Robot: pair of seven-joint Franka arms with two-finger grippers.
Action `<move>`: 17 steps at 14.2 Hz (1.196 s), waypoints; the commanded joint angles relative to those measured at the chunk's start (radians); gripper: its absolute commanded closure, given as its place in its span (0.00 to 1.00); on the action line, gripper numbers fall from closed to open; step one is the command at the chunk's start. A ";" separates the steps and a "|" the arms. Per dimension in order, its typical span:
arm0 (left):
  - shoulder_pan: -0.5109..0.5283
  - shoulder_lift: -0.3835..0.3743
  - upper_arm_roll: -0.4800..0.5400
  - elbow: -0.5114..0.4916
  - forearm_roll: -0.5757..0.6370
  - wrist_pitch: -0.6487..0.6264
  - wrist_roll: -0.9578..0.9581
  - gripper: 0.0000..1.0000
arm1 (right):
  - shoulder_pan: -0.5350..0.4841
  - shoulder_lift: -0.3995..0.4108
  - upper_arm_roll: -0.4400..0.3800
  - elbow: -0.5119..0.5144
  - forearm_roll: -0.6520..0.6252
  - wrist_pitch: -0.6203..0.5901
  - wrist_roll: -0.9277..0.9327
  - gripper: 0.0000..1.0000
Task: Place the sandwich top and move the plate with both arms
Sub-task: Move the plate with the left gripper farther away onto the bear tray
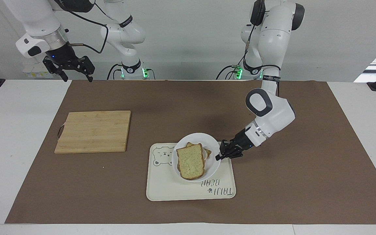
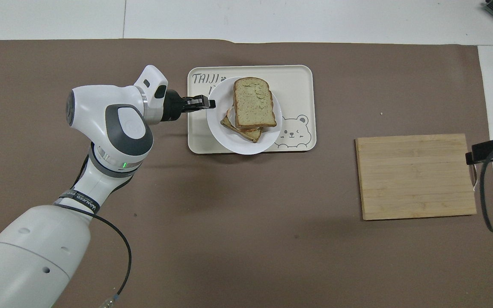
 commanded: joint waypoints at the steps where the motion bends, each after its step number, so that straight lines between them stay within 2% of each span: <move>1: -0.013 0.029 -0.004 0.028 -0.024 0.031 0.039 1.00 | -0.009 0.009 0.012 0.013 -0.007 -0.013 0.014 0.00; 4: -0.051 0.058 -0.004 0.027 -0.024 0.117 0.046 1.00 | -0.011 0.009 0.012 0.013 -0.007 -0.013 0.014 0.00; 6: -0.062 0.059 -0.004 0.024 -0.002 0.122 0.046 1.00 | -0.009 0.009 0.012 0.013 -0.007 -0.013 0.014 0.00; 7: -0.070 0.059 -0.003 0.022 0.005 0.125 0.042 0.94 | -0.009 0.007 0.010 0.013 -0.007 -0.013 0.014 0.00; 8: -0.076 0.059 -0.003 0.019 0.005 0.130 0.042 0.83 | -0.009 0.007 0.012 0.013 -0.007 -0.013 0.014 0.00; 9: -0.077 0.059 -0.001 0.019 0.007 0.136 0.041 0.67 | -0.009 0.007 0.012 0.013 -0.007 -0.013 0.014 0.00; 11: -0.076 0.061 -0.001 0.025 0.030 0.134 0.036 0.47 | -0.009 0.009 0.012 0.013 -0.007 -0.013 0.014 0.00; 12: -0.076 0.061 -0.001 0.028 0.056 0.136 0.032 0.26 | -0.009 0.007 0.012 0.013 -0.007 -0.014 0.014 0.00; 13: -0.076 0.059 -0.001 0.030 0.064 0.136 0.024 0.17 | -0.009 0.009 0.012 0.013 -0.007 -0.013 0.014 0.00; 17: -0.054 0.024 0.032 0.031 0.090 0.134 0.009 0.00 | -0.009 0.007 0.010 0.013 -0.007 -0.013 0.014 0.00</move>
